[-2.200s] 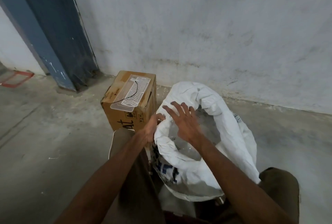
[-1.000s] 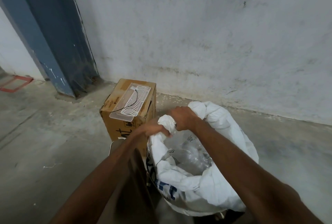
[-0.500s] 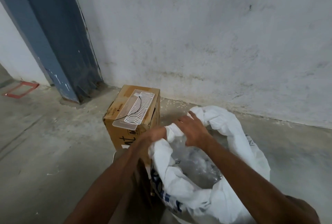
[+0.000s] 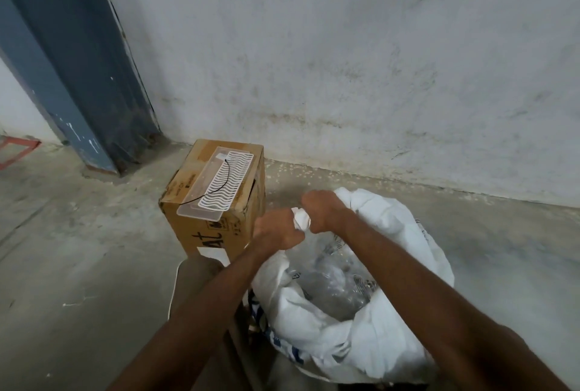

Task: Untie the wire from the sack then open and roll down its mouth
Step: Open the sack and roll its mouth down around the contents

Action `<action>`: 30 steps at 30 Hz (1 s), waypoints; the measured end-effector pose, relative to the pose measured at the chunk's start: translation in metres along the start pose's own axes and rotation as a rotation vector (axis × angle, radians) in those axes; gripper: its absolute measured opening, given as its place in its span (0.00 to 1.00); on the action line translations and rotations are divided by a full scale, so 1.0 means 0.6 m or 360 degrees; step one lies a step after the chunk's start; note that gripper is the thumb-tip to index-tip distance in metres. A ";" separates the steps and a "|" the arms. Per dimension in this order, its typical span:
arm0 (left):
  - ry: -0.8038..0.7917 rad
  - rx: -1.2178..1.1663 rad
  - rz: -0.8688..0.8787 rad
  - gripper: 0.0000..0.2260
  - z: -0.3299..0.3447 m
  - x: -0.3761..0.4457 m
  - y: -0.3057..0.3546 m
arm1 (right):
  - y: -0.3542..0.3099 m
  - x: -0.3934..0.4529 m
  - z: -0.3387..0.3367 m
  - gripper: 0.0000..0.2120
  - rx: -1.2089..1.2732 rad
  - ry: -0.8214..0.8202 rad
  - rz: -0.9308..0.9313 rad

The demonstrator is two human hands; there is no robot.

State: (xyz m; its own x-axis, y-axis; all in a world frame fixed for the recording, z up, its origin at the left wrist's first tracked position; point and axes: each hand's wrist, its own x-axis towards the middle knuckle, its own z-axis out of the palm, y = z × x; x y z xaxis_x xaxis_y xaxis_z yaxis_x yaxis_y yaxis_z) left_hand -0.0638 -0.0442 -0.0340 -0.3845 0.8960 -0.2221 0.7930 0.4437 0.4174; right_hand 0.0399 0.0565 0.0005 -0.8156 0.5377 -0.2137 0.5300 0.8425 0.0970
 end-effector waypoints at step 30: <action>0.0287 0.0452 0.0442 0.42 -0.019 0.067 0.054 | 0.134 -0.065 0.028 0.28 0.0310 0.0212 0.0572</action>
State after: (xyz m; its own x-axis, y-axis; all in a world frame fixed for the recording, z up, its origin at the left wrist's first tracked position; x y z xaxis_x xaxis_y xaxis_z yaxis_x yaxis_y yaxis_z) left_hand -0.0588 0.0065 -0.0196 -0.1946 0.9803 0.0328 0.9668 0.1860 0.1751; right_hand 0.1184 0.1027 0.0004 -0.5871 0.8064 -0.0709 0.8095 0.5854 -0.0455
